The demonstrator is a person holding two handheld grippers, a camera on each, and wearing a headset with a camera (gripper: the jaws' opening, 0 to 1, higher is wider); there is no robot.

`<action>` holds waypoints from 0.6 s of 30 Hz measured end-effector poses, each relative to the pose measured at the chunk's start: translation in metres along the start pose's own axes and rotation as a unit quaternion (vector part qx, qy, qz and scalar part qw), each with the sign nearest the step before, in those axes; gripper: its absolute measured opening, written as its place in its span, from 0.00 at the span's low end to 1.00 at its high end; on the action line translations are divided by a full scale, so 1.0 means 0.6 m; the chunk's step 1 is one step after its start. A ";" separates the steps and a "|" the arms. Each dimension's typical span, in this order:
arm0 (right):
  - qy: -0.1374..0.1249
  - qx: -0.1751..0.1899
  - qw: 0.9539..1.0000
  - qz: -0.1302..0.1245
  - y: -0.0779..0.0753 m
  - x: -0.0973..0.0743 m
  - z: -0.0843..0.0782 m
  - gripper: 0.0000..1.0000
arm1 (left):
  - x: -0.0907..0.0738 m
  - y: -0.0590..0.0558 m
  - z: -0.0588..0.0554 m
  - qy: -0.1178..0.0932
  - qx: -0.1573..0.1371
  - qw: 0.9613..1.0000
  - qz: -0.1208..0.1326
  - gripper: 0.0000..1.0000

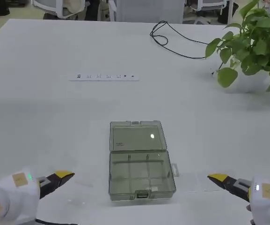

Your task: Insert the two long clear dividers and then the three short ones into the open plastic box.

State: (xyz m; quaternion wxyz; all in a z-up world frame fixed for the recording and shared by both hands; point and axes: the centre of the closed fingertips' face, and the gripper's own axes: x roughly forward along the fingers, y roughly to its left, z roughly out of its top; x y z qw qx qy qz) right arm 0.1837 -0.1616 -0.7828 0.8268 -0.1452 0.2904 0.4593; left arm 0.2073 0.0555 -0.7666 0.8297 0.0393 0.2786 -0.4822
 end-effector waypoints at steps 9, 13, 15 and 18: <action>-0.001 0.000 1.000 0.003 0.003 0.003 0.002 0.96 | -0.030 0.073 -0.003 0.013 -0.023 0.999 0.047 0.97; -0.001 0.001 1.000 0.003 0.002 0.004 0.002 0.96 | -0.040 0.099 -0.011 0.028 -0.031 0.997 0.065 0.95; 0.000 0.000 1.000 0.003 0.002 0.003 0.003 0.96 | -0.047 0.117 -0.020 0.043 -0.046 0.995 0.076 0.92; 0.000 0.000 1.000 0.003 0.002 0.004 0.002 0.96 | -0.051 0.136 -0.026 0.054 -0.051 0.993 0.088 0.90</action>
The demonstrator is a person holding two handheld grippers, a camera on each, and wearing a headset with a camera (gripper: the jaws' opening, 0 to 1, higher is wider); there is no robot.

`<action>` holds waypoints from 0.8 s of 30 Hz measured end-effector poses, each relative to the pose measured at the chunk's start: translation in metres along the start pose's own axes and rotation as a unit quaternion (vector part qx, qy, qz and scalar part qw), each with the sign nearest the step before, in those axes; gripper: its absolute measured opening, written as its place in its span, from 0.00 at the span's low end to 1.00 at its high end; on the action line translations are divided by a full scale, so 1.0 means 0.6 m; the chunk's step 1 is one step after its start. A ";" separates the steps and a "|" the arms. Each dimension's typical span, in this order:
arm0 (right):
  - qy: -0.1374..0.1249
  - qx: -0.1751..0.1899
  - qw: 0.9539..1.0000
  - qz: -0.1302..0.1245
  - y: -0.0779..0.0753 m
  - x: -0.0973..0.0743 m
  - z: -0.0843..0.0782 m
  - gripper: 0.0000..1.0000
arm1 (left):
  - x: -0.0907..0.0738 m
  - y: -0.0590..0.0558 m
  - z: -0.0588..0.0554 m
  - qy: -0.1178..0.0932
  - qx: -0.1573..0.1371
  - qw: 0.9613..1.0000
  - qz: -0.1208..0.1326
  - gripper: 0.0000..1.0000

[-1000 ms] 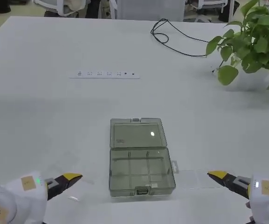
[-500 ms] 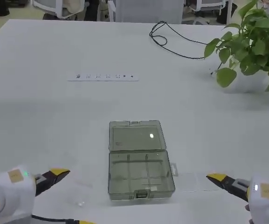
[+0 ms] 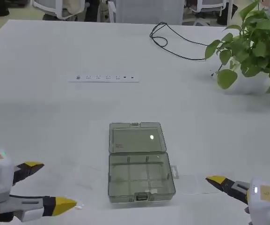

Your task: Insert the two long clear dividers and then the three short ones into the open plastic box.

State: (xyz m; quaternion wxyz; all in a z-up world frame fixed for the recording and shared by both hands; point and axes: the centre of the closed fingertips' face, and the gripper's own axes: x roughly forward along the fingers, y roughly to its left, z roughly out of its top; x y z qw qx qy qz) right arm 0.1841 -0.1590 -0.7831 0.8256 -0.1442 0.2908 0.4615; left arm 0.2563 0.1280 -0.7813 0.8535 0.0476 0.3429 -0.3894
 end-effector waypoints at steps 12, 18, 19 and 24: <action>0.001 0.004 1.000 0.000 0.000 0.003 0.001 0.95 | 0.014 0.064 -0.032 0.082 -0.017 0.996 0.037 0.68; 0.002 0.007 1.000 0.000 -0.002 0.005 -0.002 0.95 | 0.026 0.076 -0.043 0.115 -0.019 0.992 0.044 0.59; 0.002 0.007 1.000 0.000 -0.002 0.005 -0.002 0.95 | 0.028 0.077 -0.047 0.123 -0.019 0.991 0.046 0.57; 0.002 0.008 1.000 0.001 -0.003 0.007 -0.001 0.95 | 0.035 0.080 -0.067 0.162 -0.005 0.985 0.054 0.53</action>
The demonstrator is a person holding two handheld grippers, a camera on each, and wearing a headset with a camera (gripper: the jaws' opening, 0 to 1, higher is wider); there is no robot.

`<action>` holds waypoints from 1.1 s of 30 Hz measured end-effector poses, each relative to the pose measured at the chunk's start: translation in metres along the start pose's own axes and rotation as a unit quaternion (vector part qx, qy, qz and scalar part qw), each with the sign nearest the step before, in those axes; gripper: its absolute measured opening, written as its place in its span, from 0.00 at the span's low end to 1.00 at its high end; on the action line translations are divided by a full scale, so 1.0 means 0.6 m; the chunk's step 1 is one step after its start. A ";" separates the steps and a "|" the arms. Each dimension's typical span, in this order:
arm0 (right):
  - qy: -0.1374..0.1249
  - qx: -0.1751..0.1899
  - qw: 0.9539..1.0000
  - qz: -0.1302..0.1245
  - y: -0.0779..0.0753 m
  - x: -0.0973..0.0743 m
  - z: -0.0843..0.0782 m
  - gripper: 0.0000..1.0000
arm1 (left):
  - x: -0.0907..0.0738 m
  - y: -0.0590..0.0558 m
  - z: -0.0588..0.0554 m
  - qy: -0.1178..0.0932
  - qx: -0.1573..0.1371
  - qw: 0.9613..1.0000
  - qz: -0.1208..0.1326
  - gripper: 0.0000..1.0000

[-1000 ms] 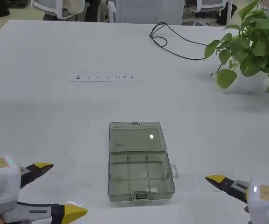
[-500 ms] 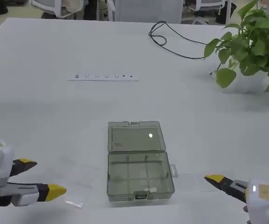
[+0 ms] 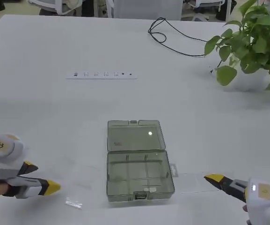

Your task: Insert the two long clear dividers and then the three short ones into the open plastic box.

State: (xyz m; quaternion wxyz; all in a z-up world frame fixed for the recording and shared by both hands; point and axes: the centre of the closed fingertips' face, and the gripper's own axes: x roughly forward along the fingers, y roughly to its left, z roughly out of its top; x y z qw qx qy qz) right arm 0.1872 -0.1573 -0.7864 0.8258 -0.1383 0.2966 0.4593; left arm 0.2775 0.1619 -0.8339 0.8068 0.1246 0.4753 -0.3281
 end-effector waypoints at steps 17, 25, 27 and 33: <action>0.000 -0.003 1.000 0.001 -0.004 0.004 0.002 0.94 | 0.013 0.017 -0.012 0.055 0.017 0.997 0.052 0.40; -0.001 -0.002 1.000 0.000 -0.005 0.004 0.002 0.94 | 0.012 0.018 -0.013 0.077 0.009 0.995 0.056 0.37; -0.001 -0.001 1.000 -0.001 -0.005 0.004 0.002 0.93 | 0.011 0.019 -0.014 0.082 0.004 0.995 0.058 0.34; 0.000 0.001 1.000 -0.002 -0.006 0.003 0.001 0.93 | 0.012 0.018 -0.016 0.091 -0.003 0.994 0.060 0.32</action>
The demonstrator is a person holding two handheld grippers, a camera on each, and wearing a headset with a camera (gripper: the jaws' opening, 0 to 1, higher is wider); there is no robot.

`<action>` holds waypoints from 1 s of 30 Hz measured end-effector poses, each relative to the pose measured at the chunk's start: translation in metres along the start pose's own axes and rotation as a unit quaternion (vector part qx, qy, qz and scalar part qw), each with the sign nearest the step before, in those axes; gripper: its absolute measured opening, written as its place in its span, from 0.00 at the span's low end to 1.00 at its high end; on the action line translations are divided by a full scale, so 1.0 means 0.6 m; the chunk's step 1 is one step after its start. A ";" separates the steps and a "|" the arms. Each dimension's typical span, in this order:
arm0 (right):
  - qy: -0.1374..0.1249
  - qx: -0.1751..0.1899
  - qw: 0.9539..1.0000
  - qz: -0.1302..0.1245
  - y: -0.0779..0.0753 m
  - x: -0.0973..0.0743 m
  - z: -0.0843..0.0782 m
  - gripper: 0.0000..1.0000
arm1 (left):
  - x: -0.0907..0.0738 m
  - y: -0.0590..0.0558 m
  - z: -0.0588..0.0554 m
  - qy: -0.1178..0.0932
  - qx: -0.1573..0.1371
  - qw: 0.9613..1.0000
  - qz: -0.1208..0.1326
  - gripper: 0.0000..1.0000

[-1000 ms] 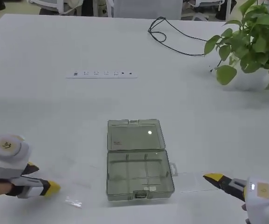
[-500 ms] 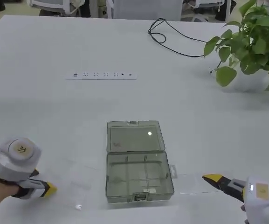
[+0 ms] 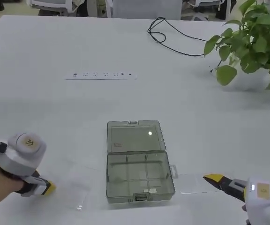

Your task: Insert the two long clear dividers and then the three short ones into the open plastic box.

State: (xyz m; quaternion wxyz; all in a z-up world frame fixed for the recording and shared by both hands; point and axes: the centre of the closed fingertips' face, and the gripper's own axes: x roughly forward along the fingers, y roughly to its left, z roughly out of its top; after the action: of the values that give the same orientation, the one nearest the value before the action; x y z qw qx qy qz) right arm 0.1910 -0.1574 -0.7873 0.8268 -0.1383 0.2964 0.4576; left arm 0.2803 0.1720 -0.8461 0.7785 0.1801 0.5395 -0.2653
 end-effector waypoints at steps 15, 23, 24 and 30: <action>0.000 0.003 1.000 -0.002 -0.003 0.001 -0.001 0.92 | -0.002 -0.004 0.001 0.000 -0.031 0.999 -0.018 0.31; 0.002 0.005 1.000 -0.003 -0.004 0.001 -0.001 0.91 | -0.005 -0.013 0.004 -0.018 -0.066 0.997 -0.038 0.31; 0.002 0.004 1.000 -0.003 -0.004 0.001 -0.001 0.90 | -0.006 -0.013 0.005 -0.021 -0.070 0.997 -0.039 0.30; 0.003 0.003 1.000 -0.004 -0.007 0.001 0.002 0.88 | -0.010 -0.020 0.004 -0.039 -0.107 0.992 -0.057 0.30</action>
State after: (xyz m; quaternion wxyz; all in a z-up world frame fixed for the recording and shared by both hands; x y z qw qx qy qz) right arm 0.1952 -0.1586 -0.7871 0.8283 -0.1385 0.2996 0.4527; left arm 0.2729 0.1624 -0.8397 0.7976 0.0547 0.5430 -0.2569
